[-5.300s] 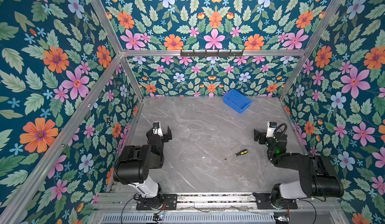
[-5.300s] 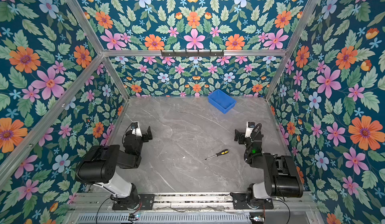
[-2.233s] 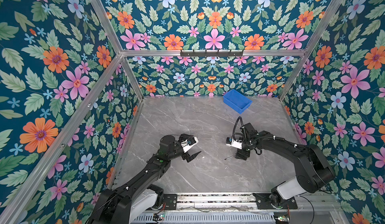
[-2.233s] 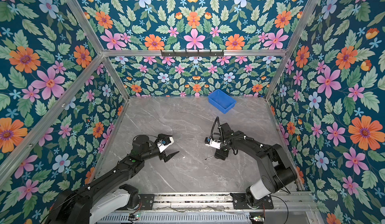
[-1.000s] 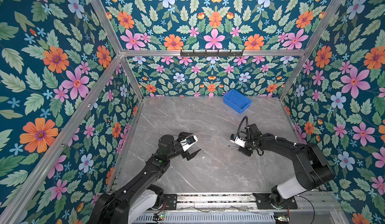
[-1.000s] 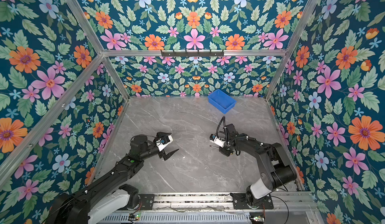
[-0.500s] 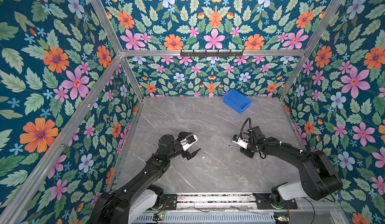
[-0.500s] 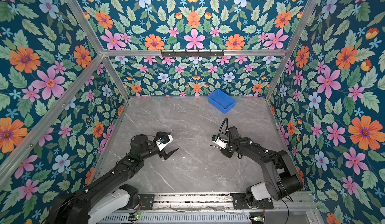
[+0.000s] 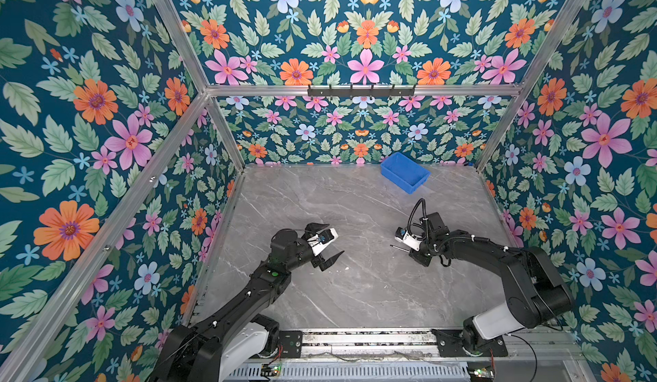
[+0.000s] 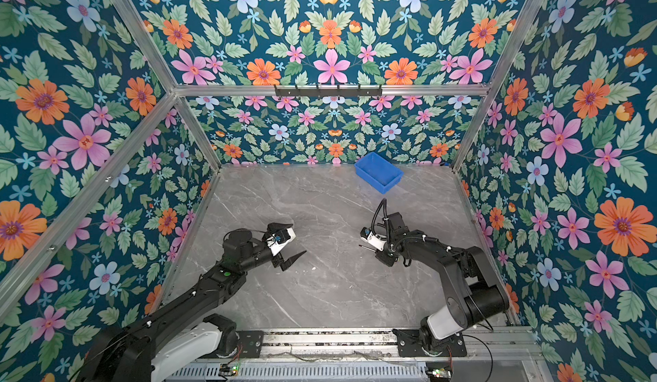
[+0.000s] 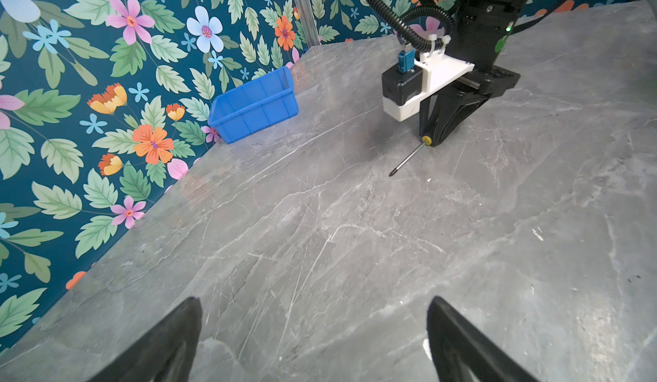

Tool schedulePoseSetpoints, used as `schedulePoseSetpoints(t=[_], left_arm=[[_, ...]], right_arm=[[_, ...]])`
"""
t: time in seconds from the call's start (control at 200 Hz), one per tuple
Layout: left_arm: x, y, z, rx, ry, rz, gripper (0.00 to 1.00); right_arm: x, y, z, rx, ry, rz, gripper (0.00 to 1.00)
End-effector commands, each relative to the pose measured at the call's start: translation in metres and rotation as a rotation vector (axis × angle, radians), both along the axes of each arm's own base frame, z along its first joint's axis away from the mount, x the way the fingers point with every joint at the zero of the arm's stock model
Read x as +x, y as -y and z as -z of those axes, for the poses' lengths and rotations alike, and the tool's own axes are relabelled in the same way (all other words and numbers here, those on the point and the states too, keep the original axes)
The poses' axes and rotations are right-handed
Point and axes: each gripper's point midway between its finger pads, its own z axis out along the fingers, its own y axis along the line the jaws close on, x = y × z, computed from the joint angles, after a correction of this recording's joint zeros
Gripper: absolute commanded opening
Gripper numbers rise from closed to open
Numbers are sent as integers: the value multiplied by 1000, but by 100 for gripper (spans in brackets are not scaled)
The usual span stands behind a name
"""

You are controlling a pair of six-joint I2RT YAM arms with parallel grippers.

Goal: Put the screwdriver in the bin
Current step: 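Lift the screwdriver off the table with the right gripper, then carry the screwdriver with the right gripper over the blue bin and lower it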

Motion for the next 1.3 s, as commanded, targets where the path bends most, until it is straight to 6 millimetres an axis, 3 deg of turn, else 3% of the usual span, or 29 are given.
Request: schedulePoseSetpoints(t=[0.0,0.23,0.43,0.69,0.725,0.89,1.11,1.295], left_arm=[[0,1,-7,-20,24,-2,100],[2,0,-7,-12,28,-17,100],[2,-1,-8,-11,28,-25,100],[2,-2,-5,-20,23,-49,100],[3,-1,-5,-21,22,-52,100],[4,4,-7,-20,31,-52,100],[5,22,-11,-44,34,-28,100],[20,34,-18,-74,31,-88,100]], right_arm=[[-1,4,4,-37,-14,-23,24],[6,4,6,-62,-22,-52,31],[6,3,6,-60,-27,-57,11],[14,-6,-12,12,28,-28,6],[17,-7,-15,23,42,-19,0],[30,-9,-32,60,104,15,0],[66,-10,-72,159,226,106,0],[119,-2,-114,243,367,213,0]])
